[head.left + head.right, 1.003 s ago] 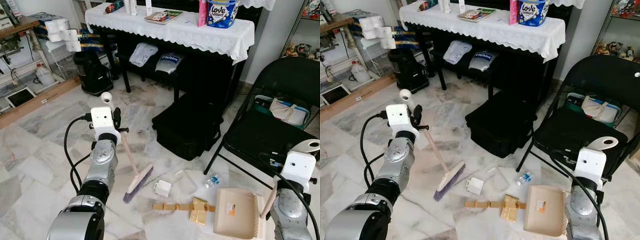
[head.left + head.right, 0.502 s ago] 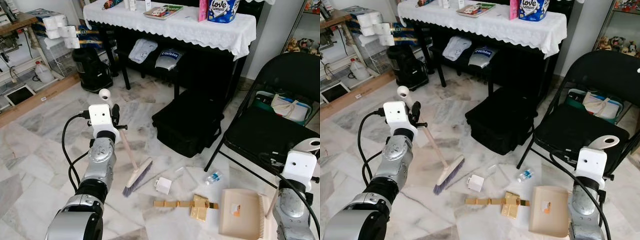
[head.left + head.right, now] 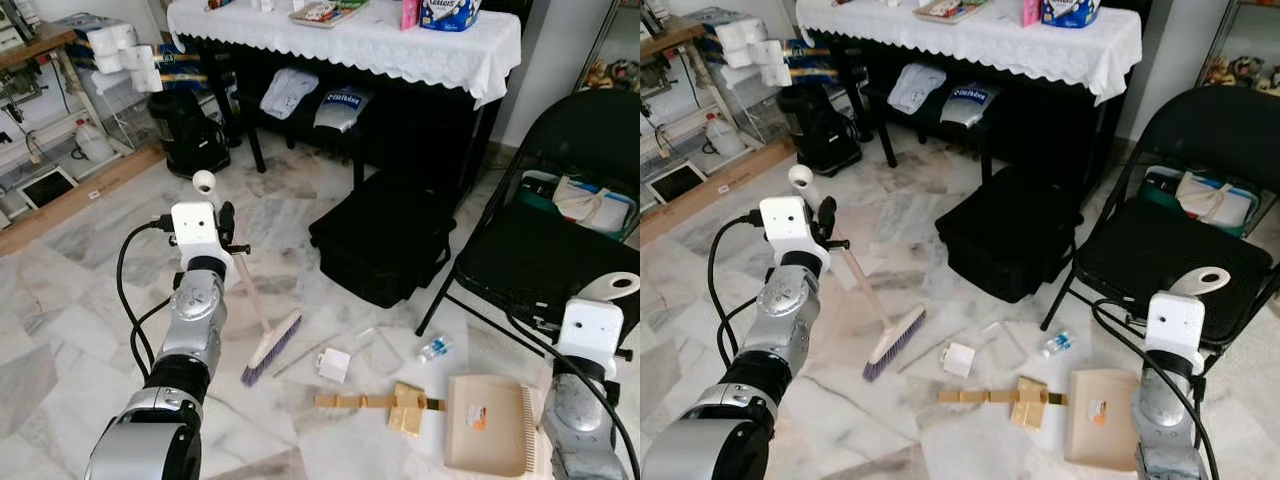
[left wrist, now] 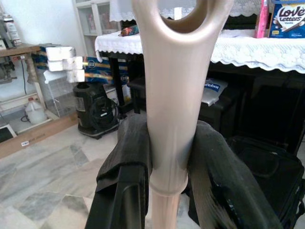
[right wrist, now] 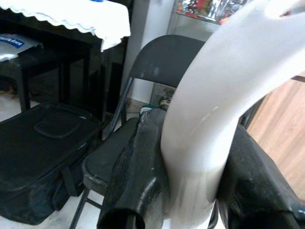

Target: Sweep floor

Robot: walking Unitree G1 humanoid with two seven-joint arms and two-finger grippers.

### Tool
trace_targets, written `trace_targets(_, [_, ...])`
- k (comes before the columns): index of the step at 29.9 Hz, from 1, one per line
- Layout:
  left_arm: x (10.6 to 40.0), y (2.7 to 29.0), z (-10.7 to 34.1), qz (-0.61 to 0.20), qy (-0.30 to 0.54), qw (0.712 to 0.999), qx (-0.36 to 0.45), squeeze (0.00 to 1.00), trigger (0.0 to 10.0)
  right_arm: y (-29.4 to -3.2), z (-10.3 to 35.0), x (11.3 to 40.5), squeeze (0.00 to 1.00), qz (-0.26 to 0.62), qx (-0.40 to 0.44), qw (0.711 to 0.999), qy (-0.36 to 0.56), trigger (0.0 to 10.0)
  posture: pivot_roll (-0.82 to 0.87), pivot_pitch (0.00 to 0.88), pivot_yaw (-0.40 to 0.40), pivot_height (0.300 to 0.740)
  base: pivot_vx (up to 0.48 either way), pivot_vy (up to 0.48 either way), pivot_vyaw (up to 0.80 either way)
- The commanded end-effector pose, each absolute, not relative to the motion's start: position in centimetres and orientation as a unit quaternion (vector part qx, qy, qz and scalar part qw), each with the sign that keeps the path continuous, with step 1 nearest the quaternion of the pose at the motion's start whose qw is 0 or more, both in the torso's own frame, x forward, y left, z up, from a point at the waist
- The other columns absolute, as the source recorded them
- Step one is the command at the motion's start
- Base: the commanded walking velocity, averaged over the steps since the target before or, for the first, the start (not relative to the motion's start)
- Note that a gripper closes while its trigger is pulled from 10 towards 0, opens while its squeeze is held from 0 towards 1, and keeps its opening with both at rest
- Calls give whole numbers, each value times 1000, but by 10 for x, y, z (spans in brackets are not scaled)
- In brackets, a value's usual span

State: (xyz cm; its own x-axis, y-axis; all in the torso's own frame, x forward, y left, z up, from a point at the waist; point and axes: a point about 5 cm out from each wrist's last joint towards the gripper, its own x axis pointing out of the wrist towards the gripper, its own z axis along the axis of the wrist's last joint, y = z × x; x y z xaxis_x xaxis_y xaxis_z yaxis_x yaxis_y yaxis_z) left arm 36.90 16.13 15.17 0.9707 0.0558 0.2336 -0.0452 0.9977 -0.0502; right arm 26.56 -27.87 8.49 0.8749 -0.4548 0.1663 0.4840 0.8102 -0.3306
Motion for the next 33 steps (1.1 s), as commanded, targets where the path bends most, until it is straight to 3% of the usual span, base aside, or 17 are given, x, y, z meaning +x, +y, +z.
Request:
trace_targets(1, [369,170,161,30,-138,990,-16,0,10000,-275,89,269,0,-239,-196,949,-57,10000,-83,85,146,740,0,0,0])
trace_targets(33, [357,200,165,38,-141,989,15,0,10000,-252,50,255,0,-207,-187,960,-33,10000,-39,110,146,740,0,0,0])
